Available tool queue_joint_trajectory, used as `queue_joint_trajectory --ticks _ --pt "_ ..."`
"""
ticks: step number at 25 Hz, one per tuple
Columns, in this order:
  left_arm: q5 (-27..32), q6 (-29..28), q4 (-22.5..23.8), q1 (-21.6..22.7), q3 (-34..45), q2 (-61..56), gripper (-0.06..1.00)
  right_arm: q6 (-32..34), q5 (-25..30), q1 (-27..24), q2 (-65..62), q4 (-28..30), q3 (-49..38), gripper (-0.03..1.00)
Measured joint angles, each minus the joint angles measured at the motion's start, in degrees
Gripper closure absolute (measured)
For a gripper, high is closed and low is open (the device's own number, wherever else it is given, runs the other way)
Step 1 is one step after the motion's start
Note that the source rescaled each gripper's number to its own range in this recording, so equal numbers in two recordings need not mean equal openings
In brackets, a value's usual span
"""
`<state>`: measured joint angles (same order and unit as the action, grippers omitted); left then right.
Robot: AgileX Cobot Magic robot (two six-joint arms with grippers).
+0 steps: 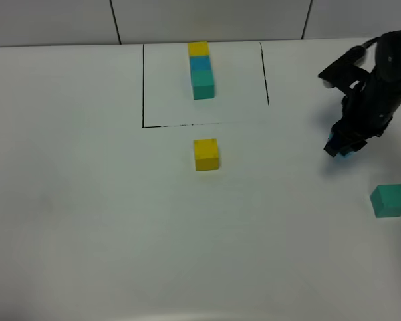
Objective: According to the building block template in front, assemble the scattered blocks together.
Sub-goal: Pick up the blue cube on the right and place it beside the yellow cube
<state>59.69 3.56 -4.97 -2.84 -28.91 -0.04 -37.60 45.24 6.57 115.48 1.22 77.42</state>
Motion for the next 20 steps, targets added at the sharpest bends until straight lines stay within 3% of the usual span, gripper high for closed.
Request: queue_joint_trajectory --ticks 3,7,20 --pt "0.0 0.0 0.0 0.0 0.0 0.0 0.79 -13.1 2.7 5.4 -0.4 0.0 0.8 0.95" --pt "0.0 0.0 0.0 0.0 0.0 0.0 0.79 -21.4 5.6 11.3 -0.1 0.0 4.0 0.95" --pt "0.0 0.0 0.0 0.0 0.0 0.0 0.79 -25.9 15.8 16.8 7.7 2.2 17.2 0.95"
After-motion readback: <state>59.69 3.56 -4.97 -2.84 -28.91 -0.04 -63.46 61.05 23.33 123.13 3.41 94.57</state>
